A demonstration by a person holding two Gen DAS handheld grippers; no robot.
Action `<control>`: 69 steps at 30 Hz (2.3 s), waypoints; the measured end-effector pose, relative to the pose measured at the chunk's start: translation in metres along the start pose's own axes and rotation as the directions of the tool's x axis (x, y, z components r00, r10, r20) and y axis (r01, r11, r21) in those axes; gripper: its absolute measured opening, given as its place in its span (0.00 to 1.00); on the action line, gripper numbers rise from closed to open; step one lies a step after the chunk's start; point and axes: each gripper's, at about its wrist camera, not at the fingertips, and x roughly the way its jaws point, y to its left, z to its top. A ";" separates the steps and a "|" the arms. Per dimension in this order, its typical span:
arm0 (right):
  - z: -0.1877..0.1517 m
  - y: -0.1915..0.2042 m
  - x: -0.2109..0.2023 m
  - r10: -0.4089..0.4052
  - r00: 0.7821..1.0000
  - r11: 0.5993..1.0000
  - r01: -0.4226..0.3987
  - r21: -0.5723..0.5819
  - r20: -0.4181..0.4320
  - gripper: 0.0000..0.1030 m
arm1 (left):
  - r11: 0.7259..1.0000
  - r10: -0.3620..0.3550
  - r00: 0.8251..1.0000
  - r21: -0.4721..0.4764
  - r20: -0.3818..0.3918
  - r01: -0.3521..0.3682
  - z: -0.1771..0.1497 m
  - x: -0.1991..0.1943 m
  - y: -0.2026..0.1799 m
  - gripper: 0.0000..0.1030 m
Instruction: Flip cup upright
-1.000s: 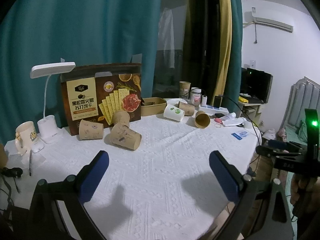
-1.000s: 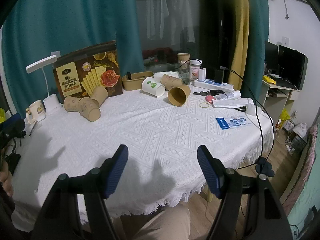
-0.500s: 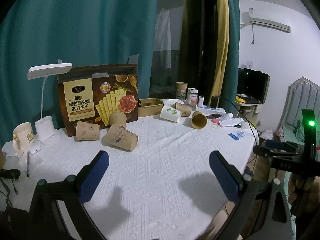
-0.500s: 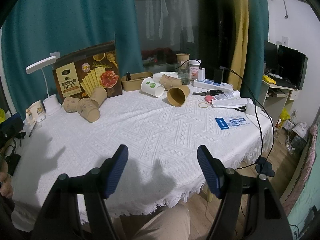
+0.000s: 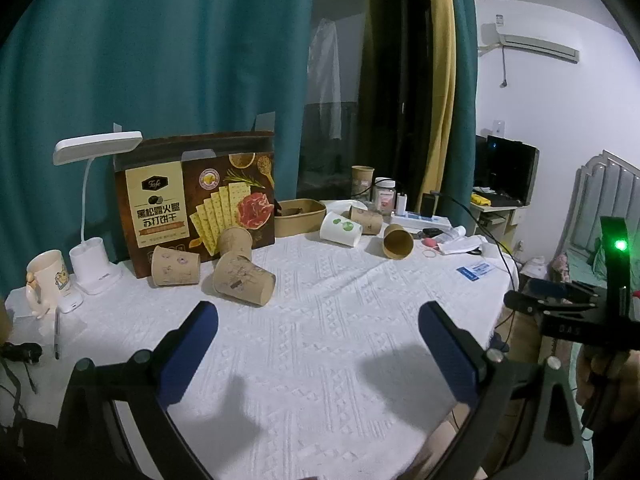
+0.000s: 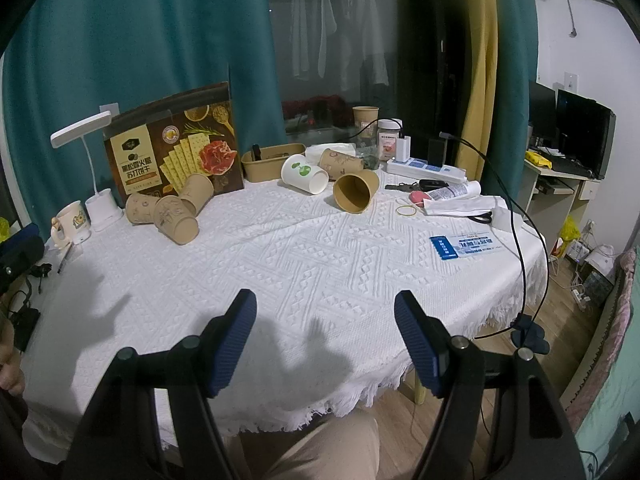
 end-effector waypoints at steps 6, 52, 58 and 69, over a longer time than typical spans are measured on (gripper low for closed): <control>0.000 0.000 0.001 0.000 1.000 1.000 0.000 0.000 -0.001 0.67 | 1.000 0.002 1.000 0.003 0.002 -0.002 0.000 0.000 0.001 0.97; 0.032 -0.052 0.131 0.002 0.995 1.000 0.000 0.020 -0.100 0.67 | 0.986 -0.142 0.930 -0.130 -0.338 0.104 0.022 0.179 0.013 0.97; 0.053 -0.088 0.184 -0.042 0.992 0.999 0.043 0.005 -0.122 0.67 | 0.974 -0.185 0.905 -0.195 -0.383 0.117 0.045 0.252 0.012 0.97; 0.086 -0.134 0.232 -0.085 0.988 0.996 0.089 0.022 -0.125 0.67 | 0.913 -0.317 0.829 -0.386 -0.461 0.135 0.077 0.389 -0.016 0.97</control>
